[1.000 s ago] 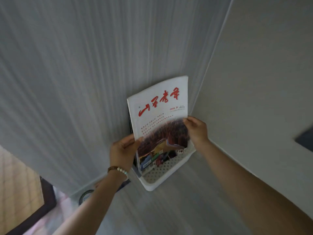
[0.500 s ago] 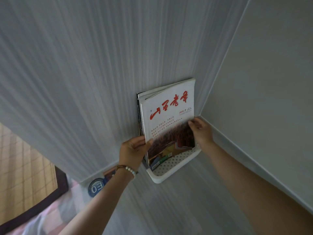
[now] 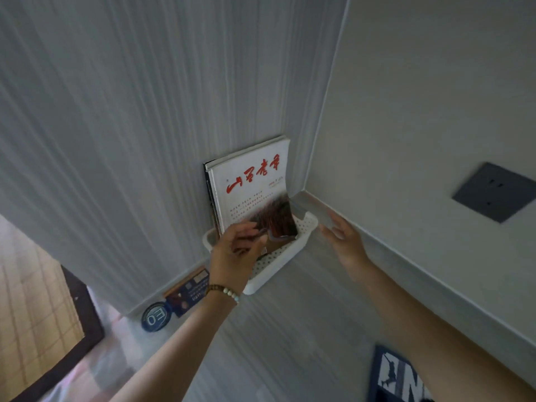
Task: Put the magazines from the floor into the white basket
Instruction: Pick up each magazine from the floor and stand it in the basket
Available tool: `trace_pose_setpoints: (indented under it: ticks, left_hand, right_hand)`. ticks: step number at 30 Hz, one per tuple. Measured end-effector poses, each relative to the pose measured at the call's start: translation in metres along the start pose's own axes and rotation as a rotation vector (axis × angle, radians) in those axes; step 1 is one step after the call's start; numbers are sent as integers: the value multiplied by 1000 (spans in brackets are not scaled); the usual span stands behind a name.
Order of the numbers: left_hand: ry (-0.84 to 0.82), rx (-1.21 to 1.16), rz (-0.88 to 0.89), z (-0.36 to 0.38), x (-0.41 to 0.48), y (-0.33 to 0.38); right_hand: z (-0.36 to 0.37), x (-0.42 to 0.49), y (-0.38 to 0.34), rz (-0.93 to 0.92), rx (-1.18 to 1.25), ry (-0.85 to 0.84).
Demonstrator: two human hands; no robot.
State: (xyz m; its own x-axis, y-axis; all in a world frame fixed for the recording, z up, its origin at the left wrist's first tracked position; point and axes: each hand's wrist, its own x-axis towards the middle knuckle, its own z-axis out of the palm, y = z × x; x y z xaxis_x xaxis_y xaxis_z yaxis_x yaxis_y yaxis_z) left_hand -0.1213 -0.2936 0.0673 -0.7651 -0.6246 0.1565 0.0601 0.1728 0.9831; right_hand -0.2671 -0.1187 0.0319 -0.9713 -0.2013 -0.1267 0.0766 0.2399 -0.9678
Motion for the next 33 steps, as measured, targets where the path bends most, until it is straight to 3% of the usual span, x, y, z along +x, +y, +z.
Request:
trace_pose_setpoints:
  ticks: [6,11,15,20,25,33]
  left_hand:
    - [-381,50,-150,60,-46,-19]
    - [-585,75,-294,112,-99,-29]
    - [-777,124,-328,150,-143,-34]
    - [-992,224,-365,188,-197,-42]
    - [-1085,335,-388,209,-242,-54]
    - [-1111,364,-381,222,-249,-59]
  right_hand:
    - [-80,-67,41,159,-3,216]
    - [-150,-142,80,318,-72,363]
    - [-188,-198,105,461,-94,580]
    - [-225,-266,140,553,69,757]
    - [-240,-306,159,623,44,895]
    - [-251,-317,175,667,177,817]
